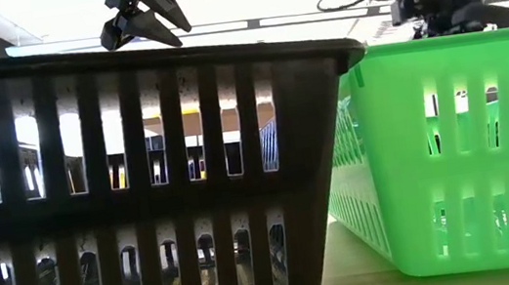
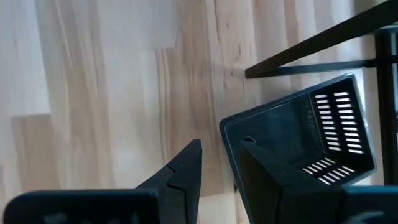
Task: Stack baskets on shelf by color
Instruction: Stack the top right black bin on the other black bin on the shelf
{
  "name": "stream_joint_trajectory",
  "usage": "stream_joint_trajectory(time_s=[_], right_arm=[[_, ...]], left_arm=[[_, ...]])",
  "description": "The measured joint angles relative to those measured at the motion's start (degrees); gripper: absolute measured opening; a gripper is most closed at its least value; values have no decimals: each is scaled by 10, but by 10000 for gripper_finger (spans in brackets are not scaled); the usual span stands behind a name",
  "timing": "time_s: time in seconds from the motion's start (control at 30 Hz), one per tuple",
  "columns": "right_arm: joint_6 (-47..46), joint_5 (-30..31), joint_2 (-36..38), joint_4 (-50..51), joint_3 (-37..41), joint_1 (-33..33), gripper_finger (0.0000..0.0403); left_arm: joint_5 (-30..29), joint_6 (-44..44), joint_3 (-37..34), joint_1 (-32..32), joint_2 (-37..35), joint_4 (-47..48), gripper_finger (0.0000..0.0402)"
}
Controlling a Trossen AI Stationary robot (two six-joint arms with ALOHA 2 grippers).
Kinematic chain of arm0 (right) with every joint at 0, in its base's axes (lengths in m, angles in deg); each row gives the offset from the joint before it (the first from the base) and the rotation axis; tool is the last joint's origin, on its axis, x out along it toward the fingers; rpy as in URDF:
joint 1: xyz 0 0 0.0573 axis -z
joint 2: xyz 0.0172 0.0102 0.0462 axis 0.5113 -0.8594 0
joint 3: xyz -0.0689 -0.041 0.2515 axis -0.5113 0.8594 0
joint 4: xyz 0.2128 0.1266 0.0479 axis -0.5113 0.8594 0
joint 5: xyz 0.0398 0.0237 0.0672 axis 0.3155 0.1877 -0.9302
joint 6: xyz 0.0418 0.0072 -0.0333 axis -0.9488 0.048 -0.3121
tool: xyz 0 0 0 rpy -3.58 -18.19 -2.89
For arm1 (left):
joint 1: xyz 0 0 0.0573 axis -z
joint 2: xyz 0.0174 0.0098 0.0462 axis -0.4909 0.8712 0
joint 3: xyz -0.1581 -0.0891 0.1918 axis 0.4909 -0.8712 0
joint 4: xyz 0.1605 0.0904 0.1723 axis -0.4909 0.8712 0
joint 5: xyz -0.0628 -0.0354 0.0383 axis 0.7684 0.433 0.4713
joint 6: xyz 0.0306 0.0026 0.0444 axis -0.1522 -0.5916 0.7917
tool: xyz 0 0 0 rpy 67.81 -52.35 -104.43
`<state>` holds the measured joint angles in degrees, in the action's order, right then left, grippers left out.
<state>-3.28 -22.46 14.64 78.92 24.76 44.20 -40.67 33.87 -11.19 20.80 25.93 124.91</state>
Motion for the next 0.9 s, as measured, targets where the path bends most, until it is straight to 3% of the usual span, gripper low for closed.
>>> stream_joint_trajectory(time_s=[0.4,0.53,0.9], right_arm=[[7,35,-24,-26,37,0,92],[9,26,-51,-26,37,0,92],[-15,85,-132,-27,36,3,92]], left_arm=[[0,0,0,0,0,0,131],[0,0,0,0,0,0,131],[0,0,0,0,0,0,131]])
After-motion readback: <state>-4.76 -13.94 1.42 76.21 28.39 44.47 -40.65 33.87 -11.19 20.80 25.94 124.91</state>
